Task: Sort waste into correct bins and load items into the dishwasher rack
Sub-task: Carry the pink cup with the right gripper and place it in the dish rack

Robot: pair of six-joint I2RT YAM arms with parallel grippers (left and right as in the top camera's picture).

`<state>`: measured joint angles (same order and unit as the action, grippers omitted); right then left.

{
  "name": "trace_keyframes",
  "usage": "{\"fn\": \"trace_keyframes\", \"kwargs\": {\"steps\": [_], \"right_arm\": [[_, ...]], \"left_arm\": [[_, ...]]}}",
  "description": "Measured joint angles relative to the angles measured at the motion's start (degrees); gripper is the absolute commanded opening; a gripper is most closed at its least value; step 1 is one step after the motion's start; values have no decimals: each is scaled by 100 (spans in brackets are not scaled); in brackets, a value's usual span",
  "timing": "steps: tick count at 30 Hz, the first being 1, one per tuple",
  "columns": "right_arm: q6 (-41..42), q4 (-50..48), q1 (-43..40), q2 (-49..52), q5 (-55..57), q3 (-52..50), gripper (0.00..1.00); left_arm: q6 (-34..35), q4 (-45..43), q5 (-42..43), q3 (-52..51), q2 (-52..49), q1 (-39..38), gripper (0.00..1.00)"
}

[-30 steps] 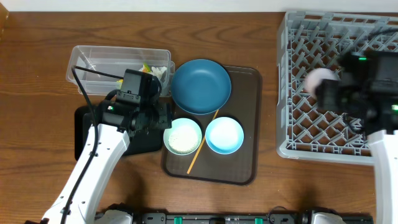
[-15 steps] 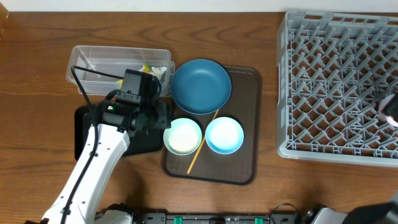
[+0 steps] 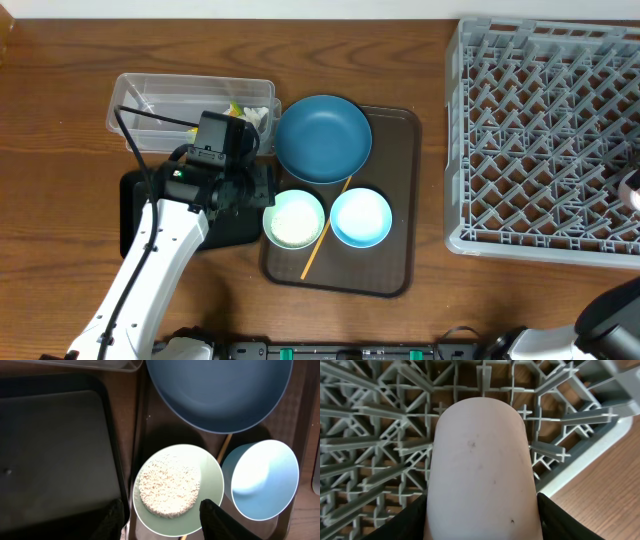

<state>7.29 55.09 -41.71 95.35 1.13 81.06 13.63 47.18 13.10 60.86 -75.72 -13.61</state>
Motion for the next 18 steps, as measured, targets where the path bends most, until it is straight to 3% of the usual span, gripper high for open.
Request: {"fn": "trace_keyframes", "kwargs": {"steps": [10,12,16,18], "right_arm": [[0,76,0,525,-4,0,24],[0,105,0,619,-4,0,39],[52,116,0,684,-90,0,80],[35,103,0,684,-170,0,86]], "left_arm": [[2,70,-297,0,0,0,53],[7,146,-601,0,0,2,53],[11,251,-1062,0,0,96,54],[13,258,-1209,0,0,240,57]]}}
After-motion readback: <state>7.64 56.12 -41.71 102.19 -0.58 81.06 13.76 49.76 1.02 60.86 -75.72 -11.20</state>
